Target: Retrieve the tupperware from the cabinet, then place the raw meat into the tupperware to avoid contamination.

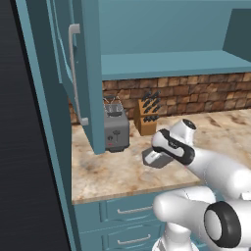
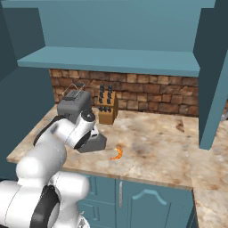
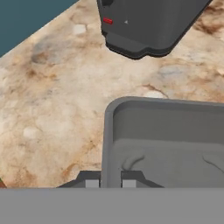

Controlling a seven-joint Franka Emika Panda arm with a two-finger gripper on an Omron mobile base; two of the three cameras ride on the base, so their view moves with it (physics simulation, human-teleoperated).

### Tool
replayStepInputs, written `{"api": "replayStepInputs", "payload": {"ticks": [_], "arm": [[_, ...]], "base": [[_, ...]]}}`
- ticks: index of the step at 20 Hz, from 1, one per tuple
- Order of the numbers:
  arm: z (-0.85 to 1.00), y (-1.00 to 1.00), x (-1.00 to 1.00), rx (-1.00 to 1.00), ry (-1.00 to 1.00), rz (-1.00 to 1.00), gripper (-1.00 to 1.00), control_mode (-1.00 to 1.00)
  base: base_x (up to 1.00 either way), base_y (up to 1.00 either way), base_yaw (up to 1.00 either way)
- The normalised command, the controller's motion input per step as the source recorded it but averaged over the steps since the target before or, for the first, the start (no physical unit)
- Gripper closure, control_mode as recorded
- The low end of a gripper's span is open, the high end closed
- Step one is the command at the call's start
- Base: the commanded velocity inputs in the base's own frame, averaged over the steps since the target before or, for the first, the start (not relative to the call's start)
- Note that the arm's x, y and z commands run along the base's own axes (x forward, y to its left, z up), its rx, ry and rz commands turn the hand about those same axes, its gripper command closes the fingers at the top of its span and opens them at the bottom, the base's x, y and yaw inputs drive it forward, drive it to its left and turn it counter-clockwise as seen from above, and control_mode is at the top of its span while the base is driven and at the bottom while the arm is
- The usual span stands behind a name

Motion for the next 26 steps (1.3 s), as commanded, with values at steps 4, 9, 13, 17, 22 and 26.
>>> {"api": "replayStepInputs", "payload": {"ticks": [4,9,13,17,22,26], "arm": [[-0.23,-0.01,0.18,0.0,0.03,0.0,1.0,-1.0],[-0.22,-0.03,0.11,0.0,0.03,0.0,-1.0,-1.0],[-0.11,-0.08,0.01,0.0,0.07,0.0,-1.0,-1.0],[0.0,-0.07,0.0,0.0,0.13,-0.01,-1.0,-1.0],[0.06,0.0,0.0,0.0,0.12,-0.03,-1.0,-1.0],[0.28,0.0,0.0,0.0,0.1,-0.03,-1.0,-1.0]], "base": [[0.0,0.0,0.0],[0.0,0.0,0.0],[0.0,0.0,0.0],[0.0,0.0,0.0],[0.0,0.0,0.0],[0.0,0.0,0.0]]}}
